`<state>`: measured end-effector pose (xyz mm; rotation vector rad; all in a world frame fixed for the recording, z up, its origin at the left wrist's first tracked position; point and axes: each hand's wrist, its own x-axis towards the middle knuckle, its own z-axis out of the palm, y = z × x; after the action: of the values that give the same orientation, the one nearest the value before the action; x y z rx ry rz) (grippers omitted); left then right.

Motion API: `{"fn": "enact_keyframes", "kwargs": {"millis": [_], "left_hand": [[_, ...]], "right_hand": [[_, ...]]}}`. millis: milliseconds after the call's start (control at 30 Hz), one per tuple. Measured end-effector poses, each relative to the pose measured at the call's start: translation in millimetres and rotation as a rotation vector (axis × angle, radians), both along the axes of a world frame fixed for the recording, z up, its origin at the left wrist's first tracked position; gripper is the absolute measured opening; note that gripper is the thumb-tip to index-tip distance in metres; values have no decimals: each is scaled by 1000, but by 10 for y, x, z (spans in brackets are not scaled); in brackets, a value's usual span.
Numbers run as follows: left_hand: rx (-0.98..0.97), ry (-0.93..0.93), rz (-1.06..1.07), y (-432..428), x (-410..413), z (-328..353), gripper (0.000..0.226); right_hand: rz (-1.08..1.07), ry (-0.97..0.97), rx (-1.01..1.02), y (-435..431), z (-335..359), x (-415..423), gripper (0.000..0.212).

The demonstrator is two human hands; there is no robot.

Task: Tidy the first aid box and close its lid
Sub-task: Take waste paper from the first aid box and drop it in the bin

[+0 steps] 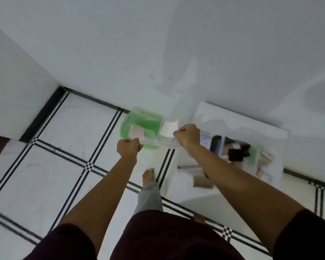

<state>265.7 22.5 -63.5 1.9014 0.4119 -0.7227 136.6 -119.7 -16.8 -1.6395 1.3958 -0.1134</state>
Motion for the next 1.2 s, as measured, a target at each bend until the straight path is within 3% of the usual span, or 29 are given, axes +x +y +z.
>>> {"fn": "enact_keyframes", "kwargs": {"millis": [133, 367, 567, 700, 767, 833, 933, 1033, 1100, 1200], "left_hand": [[132, -1, -113, -96, 768, -354, 42], [273, 8, -332, -360, 1813, -1363, 41], [332, -10, -468, -539, 2338, -2523, 53], [319, 73, -468, -627, 2471, -2999, 47], [332, 103, -549, -631, 2494, -3160, 45], [454, 49, -771, -588, 2487, -3272, 46], [607, -95, -1034, -531, 2384, -3184, 45], [570, -192, -1081, -525, 2220, -3014, 40], [515, -251, -1091, -569, 2098, -2844, 38], [424, -379, -1099, -682, 1869, -2453, 37]], "right_hand": [[53, 128, 40, -69, -395, 701, 42], [59, 339, 122, -87, -1633, 1664, 25], [-41, 322, 200, -124, -2836, 2151, 38], [-114, 266, 343, -182, -3431, 2339, 15], [-83, 303, 352, -207, -3539, 2350, 28], [-3, 377, 378, -237, -3580, 2292, 36], [102, 413, 397, -192, -3513, 2173, 14], [168, 395, 336, -105, -3380, 2045, 27], [209, 362, 235, -82, -3209, 1999, 16], [240, 298, 71, -117, -2875, 1915, 16]]}}
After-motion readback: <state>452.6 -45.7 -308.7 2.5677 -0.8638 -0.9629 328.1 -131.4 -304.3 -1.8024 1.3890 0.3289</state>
